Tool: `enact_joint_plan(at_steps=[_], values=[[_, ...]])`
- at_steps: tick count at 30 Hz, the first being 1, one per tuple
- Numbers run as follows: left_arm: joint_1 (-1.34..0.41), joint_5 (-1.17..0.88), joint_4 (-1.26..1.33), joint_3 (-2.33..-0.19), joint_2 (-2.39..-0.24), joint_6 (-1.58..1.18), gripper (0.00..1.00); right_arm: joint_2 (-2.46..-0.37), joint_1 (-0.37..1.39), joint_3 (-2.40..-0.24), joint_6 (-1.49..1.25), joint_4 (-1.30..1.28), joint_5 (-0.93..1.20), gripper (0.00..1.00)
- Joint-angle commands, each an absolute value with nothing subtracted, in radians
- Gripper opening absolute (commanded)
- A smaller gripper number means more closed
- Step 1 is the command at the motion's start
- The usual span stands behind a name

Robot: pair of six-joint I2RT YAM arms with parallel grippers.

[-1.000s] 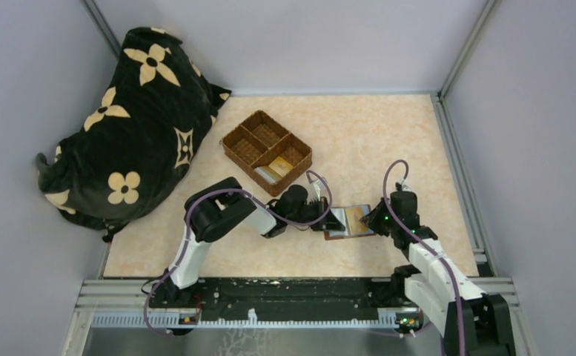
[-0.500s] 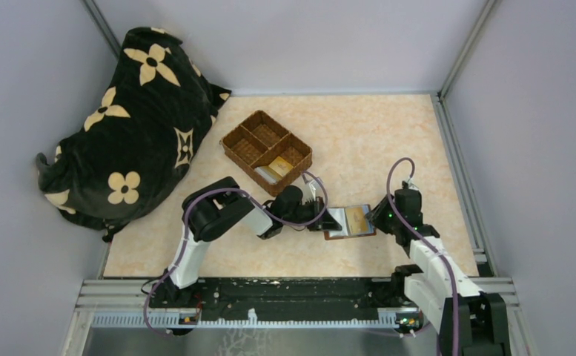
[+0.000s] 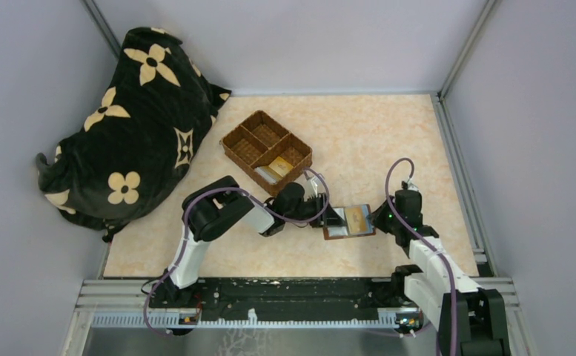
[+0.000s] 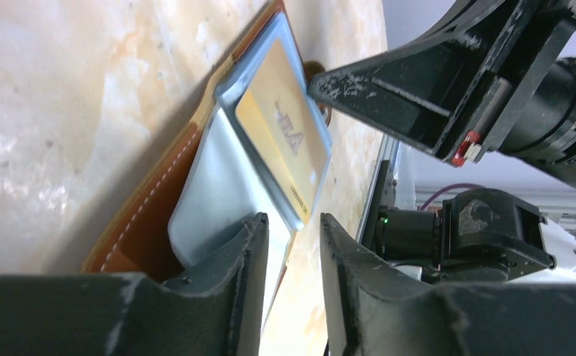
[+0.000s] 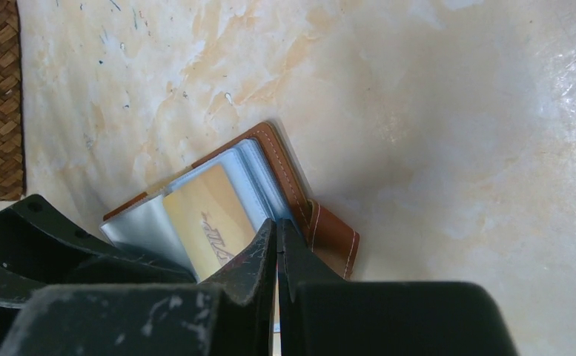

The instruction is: Take the credit cards out of the card holder

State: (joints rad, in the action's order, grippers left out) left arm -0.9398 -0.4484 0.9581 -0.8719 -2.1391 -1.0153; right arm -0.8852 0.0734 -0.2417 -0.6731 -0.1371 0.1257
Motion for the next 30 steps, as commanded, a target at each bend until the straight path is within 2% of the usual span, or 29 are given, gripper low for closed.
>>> enact_joint_plan(at_steps=[1, 3, 7, 30], values=[[-0.933, -0.443, 0.939, -0.911, -2.160, -1.002, 0.42, -0.894, 0.067, -0.211, -0.656, -0.163, 0.157, 0.00], [-0.934, -0.445, 0.935, -0.920, -2.162, -1.002, 0.47, -0.894, 0.068, -0.204, -0.659, -0.158, 0.172, 0.00], [-0.935, -0.446, 0.937, -0.921, -2.170, -1.006, 0.49, -0.883, 0.069, -0.190, -0.667, -0.152, 0.188, 0.00], [-0.934, -0.459, 1.068, -0.891, -2.200, -1.099, 0.50, -0.818, 0.158, -0.153, -0.745, -0.164, 0.186, 0.00]])
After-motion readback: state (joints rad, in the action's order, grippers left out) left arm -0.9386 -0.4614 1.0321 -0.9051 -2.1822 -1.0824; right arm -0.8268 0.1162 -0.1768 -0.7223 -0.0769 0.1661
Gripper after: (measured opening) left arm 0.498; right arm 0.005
